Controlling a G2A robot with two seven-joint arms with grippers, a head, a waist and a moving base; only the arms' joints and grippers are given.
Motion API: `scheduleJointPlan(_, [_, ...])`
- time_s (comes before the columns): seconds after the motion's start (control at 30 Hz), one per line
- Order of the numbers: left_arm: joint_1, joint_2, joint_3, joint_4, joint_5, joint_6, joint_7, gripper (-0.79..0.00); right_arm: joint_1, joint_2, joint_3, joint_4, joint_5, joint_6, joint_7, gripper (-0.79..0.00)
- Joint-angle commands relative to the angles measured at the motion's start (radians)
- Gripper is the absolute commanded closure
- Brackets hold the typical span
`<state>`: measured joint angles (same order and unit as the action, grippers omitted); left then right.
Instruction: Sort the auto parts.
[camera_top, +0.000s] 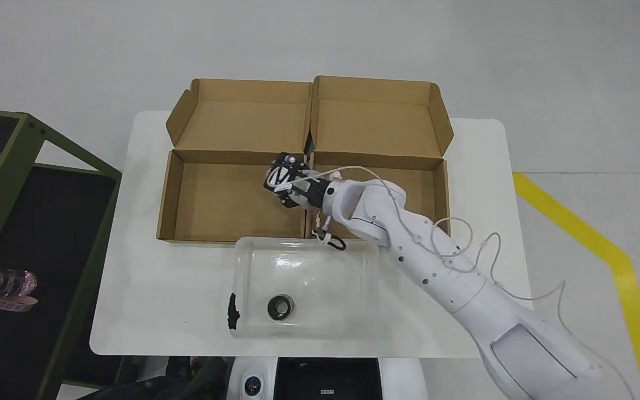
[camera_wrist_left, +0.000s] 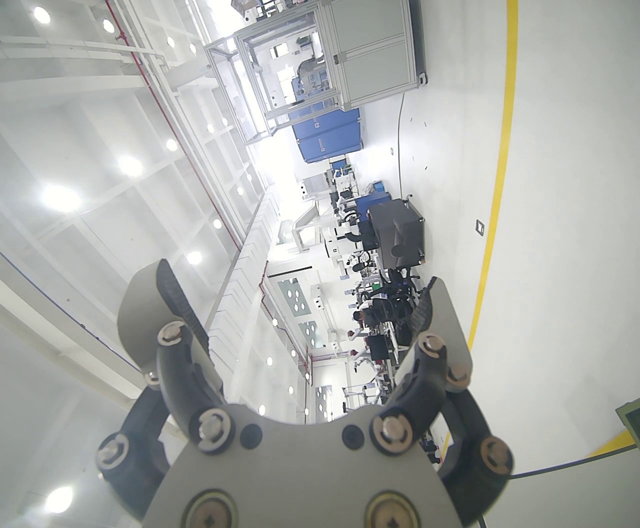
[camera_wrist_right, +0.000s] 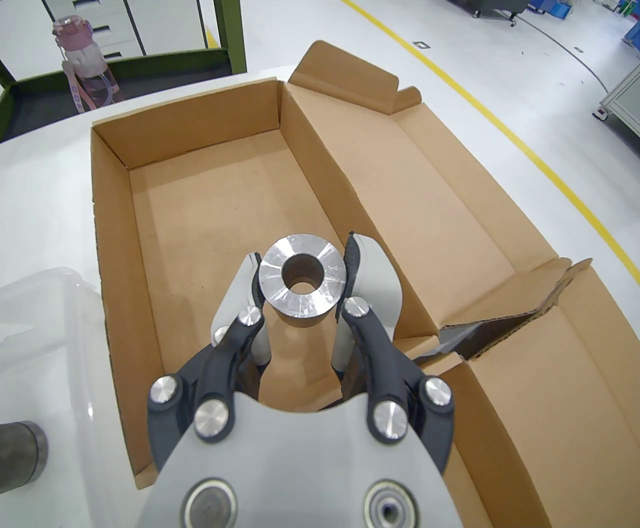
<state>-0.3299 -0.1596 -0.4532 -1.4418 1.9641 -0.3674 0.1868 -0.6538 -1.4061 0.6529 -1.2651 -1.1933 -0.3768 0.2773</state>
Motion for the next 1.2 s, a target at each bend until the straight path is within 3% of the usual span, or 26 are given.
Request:
scheduleJointPlan(0.0, [0.000,0.000,0.000,0.000,0.000,0.000,0.000,-0.785,0.015,-0.009,-0.012,0.020,-0.007,0.001,0.007,0.000])
scheduleJointPlan(0.53, [0.000,0.000,0.000,0.000,0.000,0.000,0.000,-0.785,0.129,-0.098,-0.104,0.184,-0.073,0.012,0.079,0.000])
scheduleJointPlan(0.9, [0.000,0.000,0.000,0.000,0.000,0.000,0.000,-0.785,0.161,-0.137,-0.134,0.255,-0.144,-0.007,0.112,-0.003])
scheduleJointPlan(1.07, [0.000,0.000,0.000,0.000,0.000,0.000,0.000,-0.785,0.167,-0.151,-0.137,0.277,-0.161,-0.019,0.120,-0.105])
scheduleJointPlan(1.17, [0.000,0.000,0.000,0.000,0.000,0.000,0.000,-0.785,0.168,-0.159,-0.139,0.287,-0.167,-0.027,0.126,-0.123])
